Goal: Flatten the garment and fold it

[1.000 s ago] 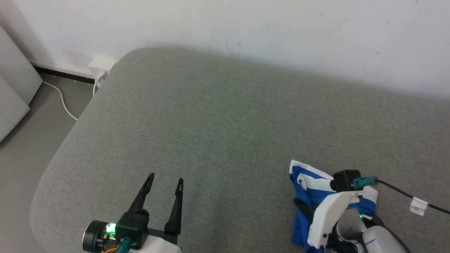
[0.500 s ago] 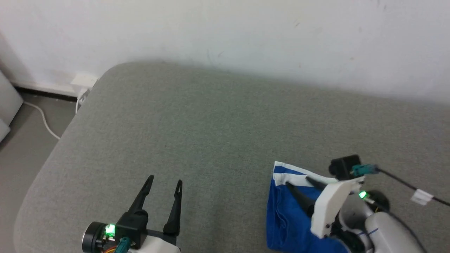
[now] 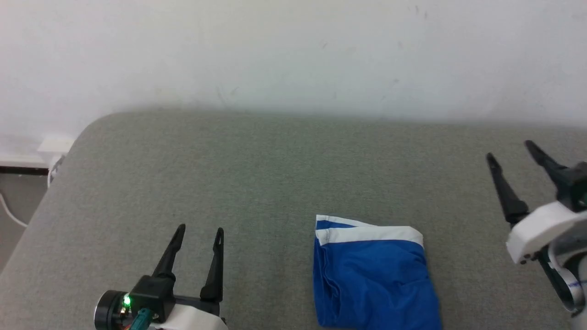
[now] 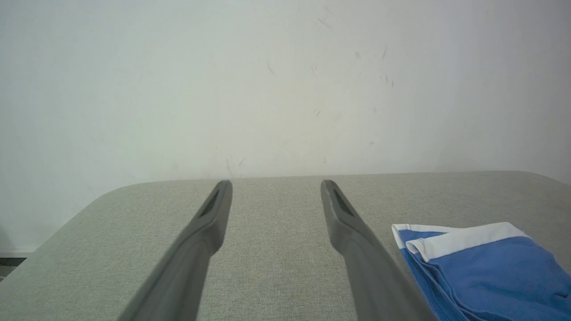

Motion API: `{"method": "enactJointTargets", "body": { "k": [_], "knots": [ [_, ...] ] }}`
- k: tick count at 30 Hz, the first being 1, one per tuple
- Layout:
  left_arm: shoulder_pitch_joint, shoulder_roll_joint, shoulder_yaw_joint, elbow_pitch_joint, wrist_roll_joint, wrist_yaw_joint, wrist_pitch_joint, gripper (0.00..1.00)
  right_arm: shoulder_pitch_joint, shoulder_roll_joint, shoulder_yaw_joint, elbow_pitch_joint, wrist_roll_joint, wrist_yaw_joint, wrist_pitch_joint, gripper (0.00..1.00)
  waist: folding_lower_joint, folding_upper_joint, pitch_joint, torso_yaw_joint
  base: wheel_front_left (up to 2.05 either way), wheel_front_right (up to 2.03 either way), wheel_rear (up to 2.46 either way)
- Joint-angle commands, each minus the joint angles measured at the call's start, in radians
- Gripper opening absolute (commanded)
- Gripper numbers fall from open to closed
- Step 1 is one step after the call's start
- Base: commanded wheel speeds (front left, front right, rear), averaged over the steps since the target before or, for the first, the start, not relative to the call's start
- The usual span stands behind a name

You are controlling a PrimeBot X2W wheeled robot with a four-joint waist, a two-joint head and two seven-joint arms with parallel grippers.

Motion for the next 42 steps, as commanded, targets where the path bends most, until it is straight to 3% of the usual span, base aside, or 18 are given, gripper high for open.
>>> {"method": "enactJointTargets", "body": {
  "k": [1,6,13,21,24,28,35,42],
  "knots": [
    [0.002,-0.005,0.008,-0.006,-0.004,-0.005,-0.005,1.0,0.034,0.018,-0.028,-0.022,-0.014,-0.001,-0.035,1.0,0.0,0.0,0.003,-0.026,0.0,0.0,0.0],
    [-0.006,-0.008,0.022,-0.012,-0.004,-0.012,-0.005,1.0,0.111,0.077,-0.121,-0.09,-0.054,-0.001,-0.121,1.0,0.0,0.0,0.014,-0.035,0.0,0.0,0.0],
    [-0.004,-0.014,0.033,-0.015,0.001,-0.018,-0.005,1.0,0.268,0.243,-0.213,-0.187,-0.053,-0.001,-0.216,1.0,0.0,0.0,0.03,-0.039,0.0,0.0,0.0],
    [-0.009,-0.013,0.025,0.0,0.035,-0.019,-0.005,1.0,0.367,0.295,-0.2,-0.195,-0.076,-0.001,-0.242,1.0,0.0,0.0,0.049,-0.048,0.0,0.0,0.0],
    [-0.02,-0.014,0.023,0.003,0.036,-0.024,-0.005,1.0,0.371,0.288,-0.179,-0.199,-0.078,-0.001,-0.216,1.0,0.0,0.0,0.065,-0.049,0.0,0.0,0.0],
    [-0.04,-0.016,0.012,0.003,0.039,-0.026,-0.005,1.0,0.381,0.233,-0.132,-0.21,-0.046,-0.001,-0.093,1.0,0.0,0.0,0.095,-0.041,0.0,0.0,0.0],
    [-0.065,-0.023,-0.009,0.01,0.031,-0.021,-0.005,1.0,0.344,0.09,-0.007,-0.226,0.189,-0.001,0.179,1.0,0.0,0.0,0.164,-0.019,0.0,0.0,0.0],
    [-0.109,-0.027,-0.039,0.017,0.03,-0.023,-0.005,1.0,0.252,0.062,0.059,-0.168,0.374,-0.001,0.376,1.0,0.0,0.0,0.228,0.026,0.0,0.0,0.0]
  ]
}}
